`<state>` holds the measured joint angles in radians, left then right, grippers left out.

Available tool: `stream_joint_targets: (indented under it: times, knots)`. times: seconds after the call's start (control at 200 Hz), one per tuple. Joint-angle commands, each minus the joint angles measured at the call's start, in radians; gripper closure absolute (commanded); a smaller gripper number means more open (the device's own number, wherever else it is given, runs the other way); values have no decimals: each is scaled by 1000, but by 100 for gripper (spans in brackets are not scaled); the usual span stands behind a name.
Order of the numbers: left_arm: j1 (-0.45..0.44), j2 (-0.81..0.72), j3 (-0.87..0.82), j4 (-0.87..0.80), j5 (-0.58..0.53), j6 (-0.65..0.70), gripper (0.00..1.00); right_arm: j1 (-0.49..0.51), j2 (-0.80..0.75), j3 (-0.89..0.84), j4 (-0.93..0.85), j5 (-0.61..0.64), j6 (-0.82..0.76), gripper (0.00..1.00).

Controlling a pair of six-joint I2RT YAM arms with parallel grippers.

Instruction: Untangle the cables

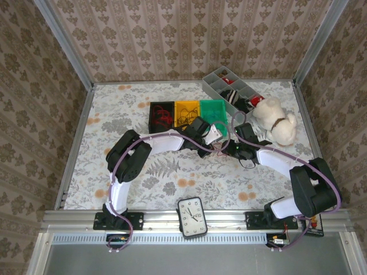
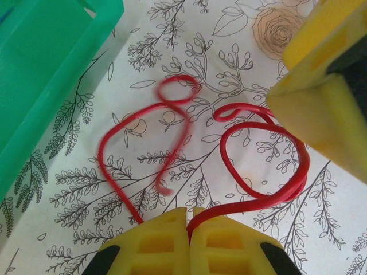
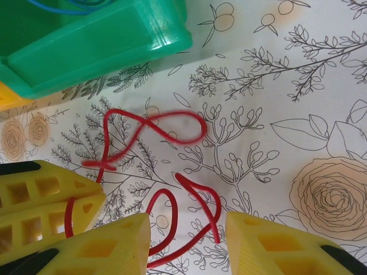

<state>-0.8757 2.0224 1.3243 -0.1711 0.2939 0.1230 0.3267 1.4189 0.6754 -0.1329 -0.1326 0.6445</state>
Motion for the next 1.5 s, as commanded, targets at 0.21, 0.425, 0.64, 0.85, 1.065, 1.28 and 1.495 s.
stream_joint_targets:
  times: [0.21,0.425,0.64,0.85,1.065,1.28,1.495]
  knots:
    - [67,-285,-133,147,27,-118,100,-4,0,-11,4,36,34,60]
    - [238,-448,-218,227,76,-261,100,-5,-3,-7,0,91,46,61]
    - [410,-418,-236,215,-160,-412,100,-5,14,-3,-1,64,49,61]
    - [500,-317,-203,253,-198,-533,100,-4,-4,6,-22,56,29,61]
    - [513,-286,-202,269,-237,-592,49,-4,-48,-11,-36,71,24,61]
    - [486,-380,-263,340,-264,-550,29,-15,-84,-4,-58,137,10,61]
    - [521,-590,-428,297,-563,-508,27,-104,-170,35,-151,343,-63,60]
